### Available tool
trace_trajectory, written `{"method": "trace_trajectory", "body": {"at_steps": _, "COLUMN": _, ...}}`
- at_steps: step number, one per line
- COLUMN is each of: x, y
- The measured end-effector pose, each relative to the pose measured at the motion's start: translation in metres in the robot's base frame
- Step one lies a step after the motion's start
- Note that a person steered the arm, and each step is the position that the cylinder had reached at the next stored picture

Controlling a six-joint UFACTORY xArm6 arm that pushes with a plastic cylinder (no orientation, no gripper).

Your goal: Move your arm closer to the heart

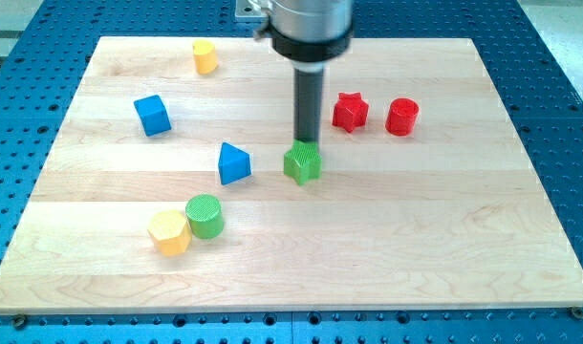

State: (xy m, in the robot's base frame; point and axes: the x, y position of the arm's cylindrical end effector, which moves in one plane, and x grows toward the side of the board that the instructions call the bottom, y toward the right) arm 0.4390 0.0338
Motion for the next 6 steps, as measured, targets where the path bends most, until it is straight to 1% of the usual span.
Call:
{"method": "trace_trajectory", "body": {"at_steps": 1, "x": 0.022, "y": 0.018}}
{"method": "trace_trajectory", "body": {"at_steps": 3, "x": 0.107, "y": -0.087}}
{"method": "trace_trajectory", "body": {"at_steps": 4, "x": 0.074, "y": -0.075}}
{"method": "trace_trajectory", "body": {"at_steps": 5, "x": 0.012, "y": -0.065}}
{"method": "trace_trajectory", "body": {"at_steps": 6, "x": -0.034, "y": -0.108}}
